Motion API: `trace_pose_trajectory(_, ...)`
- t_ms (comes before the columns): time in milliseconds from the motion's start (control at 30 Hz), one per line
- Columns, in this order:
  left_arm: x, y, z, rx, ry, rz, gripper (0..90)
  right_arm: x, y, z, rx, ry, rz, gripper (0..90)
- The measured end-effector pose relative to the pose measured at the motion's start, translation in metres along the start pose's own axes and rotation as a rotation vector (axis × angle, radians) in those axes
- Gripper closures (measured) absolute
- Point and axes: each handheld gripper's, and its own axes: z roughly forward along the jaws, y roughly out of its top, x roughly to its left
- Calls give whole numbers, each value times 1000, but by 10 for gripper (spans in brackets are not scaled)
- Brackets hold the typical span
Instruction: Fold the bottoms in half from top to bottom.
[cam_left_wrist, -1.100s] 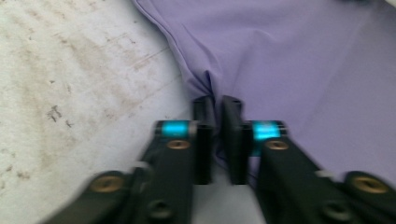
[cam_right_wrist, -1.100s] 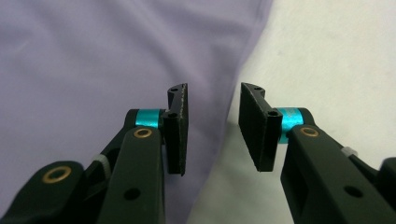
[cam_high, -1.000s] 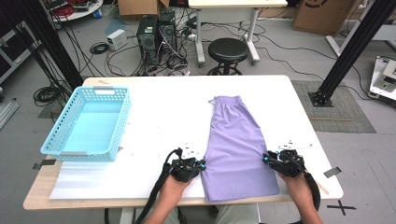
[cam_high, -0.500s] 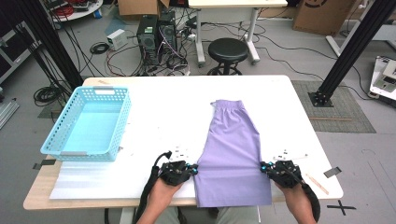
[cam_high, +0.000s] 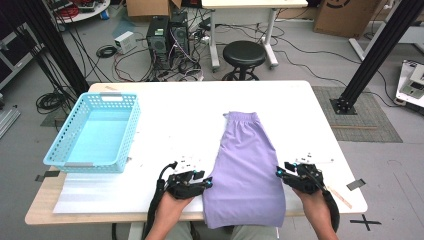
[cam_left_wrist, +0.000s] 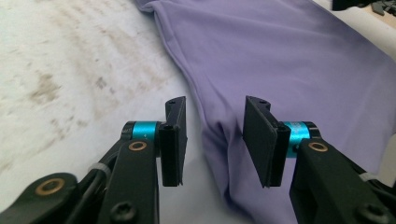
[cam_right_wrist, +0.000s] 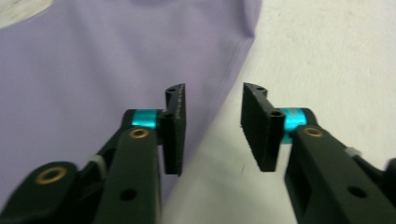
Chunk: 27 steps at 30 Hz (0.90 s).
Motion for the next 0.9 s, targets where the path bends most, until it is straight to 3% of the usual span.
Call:
trace_pose_trajectory(100,-2,1,11,46,14,8,650,-5,9,21,27,-5,17,592)
trace_pose_trajectory(200,-8,-2,14,46,72,54,718,-6,10,33,50,-2,26,647)
trace_pose_trajectory(267,-10,-3,12,46,90,75,828,-6,9,33,37,5,12,855)
trace_pose_trajectory(300,-10,-4,11,48,89,74,852,-4,9,33,40,24,9,892)
trace_pose_trajectory(367,-11,-5,9,49,84,81,860,-1,9,32,46,8,-11,897)
trace_pose_trajectory(500,-10,-13,-1,47,58,70,860,3,5,28,51,42,8,897)
trace_pose_trajectory(700,-17,-28,-19,39,51,61,860,16,-7,16,54,81,-19,891)
trace_pose_trajectory(733,-18,-31,-22,35,54,63,860,17,-8,15,57,88,-25,874)
trace_pose_trajectory(800,-19,-33,-26,25,53,70,856,19,-8,10,53,76,-35,724)
trace_pose_trajectory(900,-17,-29,-25,2,57,62,789,13,1,6,-9,39,-45,630)
